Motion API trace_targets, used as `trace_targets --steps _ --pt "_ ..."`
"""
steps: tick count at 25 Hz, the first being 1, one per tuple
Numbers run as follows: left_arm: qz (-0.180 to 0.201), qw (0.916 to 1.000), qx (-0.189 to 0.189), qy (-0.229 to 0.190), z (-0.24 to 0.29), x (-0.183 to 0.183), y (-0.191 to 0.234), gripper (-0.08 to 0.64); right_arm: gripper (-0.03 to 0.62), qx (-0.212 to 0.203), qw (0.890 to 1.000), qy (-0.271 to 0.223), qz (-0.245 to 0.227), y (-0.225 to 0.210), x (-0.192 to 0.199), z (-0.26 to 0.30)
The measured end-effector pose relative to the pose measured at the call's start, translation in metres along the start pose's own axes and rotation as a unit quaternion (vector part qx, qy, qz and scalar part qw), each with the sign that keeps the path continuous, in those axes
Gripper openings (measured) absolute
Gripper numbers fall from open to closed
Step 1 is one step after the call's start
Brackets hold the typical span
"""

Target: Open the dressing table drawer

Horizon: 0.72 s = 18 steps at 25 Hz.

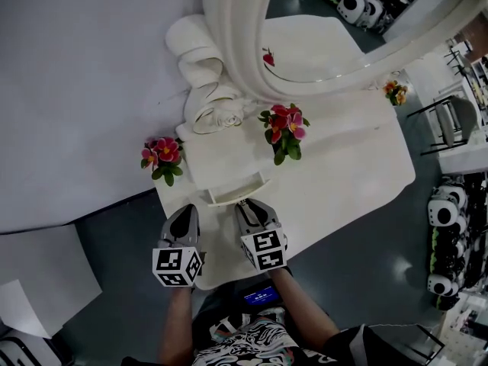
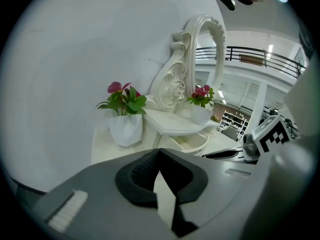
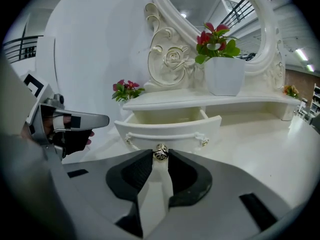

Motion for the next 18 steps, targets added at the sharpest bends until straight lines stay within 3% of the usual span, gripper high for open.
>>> trace_targets --steps 4,5,7,12,18 --pt "0.010 0.9999 0.001 -0.014 -0.014 -0.005 -0.012 0.003 0.134 0.018 1.000 -0.003 0.005 -0.001 0.006 -0.019" --pt "0.012 0.9997 0.002 -0.020 -0.019 -0.007 -0.015 0.003 0.125 0.025 1.000 -0.008 0.005 -0.002 0.007 -0.030" --pt "0.017 0.9993 0.003 -0.033 -0.029 -0.012 -0.024 0.003 0.007 0.034 0.999 -0.025 0.008 -0.002 0.007 -0.055" --pt "0.038 0.9972 0.013 -0.063 -0.059 -0.032 -0.055 0.003 0.000 0.030 0.996 -0.074 0.033 0.000 0.000 -0.110" --pt "0.047 0.9955 0.000 -0.082 -0.087 -0.045 -0.080 0.002 0.000 0.000 0.994 -0.107 0.032 0.019 -0.005 -0.151"
Point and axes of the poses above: the fingertips, and each gripper's own axes: z forward along the fingers, y to its left, x out of its underside, the point moved 4 cm from there along -z, backward along the fingers, and after that the axes turned 11 degrees about z, right-handed, at the moved point
